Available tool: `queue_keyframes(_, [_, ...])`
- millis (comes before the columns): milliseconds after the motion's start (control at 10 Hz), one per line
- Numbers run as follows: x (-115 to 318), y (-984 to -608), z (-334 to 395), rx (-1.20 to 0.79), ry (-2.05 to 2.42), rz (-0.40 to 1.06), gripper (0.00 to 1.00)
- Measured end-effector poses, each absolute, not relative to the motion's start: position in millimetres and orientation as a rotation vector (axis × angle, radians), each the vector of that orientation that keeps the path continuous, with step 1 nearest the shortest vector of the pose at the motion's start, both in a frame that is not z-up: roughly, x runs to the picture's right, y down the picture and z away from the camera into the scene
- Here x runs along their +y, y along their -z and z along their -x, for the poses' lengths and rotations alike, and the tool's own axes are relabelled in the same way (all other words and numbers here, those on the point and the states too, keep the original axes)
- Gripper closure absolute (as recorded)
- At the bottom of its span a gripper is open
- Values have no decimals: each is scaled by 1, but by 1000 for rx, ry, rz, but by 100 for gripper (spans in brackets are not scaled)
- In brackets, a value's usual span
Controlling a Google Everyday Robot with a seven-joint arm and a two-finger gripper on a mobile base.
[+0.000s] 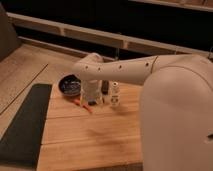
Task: Knock the bottle over
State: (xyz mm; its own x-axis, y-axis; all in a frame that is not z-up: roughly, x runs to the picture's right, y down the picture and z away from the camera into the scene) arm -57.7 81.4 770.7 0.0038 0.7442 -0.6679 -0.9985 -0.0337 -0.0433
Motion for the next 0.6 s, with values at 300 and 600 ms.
queue_keyframes(300, [81,-794,24,581,-1590,648,35])
queue_keyframes(600, [88,-806,-10,699,-1605,644,35])
